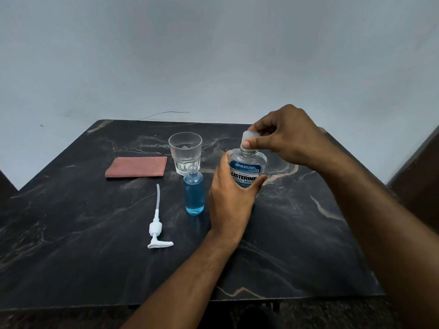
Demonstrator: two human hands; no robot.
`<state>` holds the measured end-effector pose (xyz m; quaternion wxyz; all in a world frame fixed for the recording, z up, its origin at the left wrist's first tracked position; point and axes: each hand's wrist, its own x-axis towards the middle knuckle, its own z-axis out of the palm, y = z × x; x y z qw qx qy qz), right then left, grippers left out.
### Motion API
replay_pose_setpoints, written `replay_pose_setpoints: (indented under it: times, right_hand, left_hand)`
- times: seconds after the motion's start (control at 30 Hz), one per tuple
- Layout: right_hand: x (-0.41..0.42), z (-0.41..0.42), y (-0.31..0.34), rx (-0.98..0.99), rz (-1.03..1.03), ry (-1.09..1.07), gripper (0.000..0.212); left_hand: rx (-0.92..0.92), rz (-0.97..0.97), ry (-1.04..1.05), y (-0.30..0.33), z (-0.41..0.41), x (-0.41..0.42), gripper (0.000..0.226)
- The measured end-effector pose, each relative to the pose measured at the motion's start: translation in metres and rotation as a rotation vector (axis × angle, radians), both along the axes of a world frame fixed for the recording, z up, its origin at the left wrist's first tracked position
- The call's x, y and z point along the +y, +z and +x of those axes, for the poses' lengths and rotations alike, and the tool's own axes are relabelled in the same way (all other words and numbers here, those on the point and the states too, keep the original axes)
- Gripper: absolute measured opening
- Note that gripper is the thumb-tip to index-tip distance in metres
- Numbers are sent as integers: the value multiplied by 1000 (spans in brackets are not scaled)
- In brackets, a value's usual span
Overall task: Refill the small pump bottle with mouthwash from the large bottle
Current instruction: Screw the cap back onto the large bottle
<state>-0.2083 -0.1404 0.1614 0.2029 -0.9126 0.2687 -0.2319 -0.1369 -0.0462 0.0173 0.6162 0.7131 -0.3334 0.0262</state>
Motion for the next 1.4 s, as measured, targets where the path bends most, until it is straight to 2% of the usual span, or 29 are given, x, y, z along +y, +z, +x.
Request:
replay_pose_setpoints:
  times: [0.23, 0.43, 0.87, 1.03, 1.23, 1.4]
  right_hand:
    - [12, 4, -7, -65, -68, -109, 43]
    - [14, 7, -5, 40, -103, -132, 36]
    - [9, 3, 0, 62, -100, 4, 27]
    - [12, 1, -2, 36, -119, -40, 33]
    - [21, 0, 3, 57, -232, -103, 56]
    - [23, -5, 1, 84, -181, -68, 65]
  left_hand:
    - [9, 1, 11, 0, 0, 0, 94]
    - [-3, 19, -16, 4, 1, 0, 91]
    - [-46, 77, 44, 7, -3, -3, 85]
    - [-27, 74, 2, 7, -2, 2, 93]
    - [30, 91, -54, 11, -7, 12, 104]
    - [71, 123, -77, 10, -10, 22, 101]
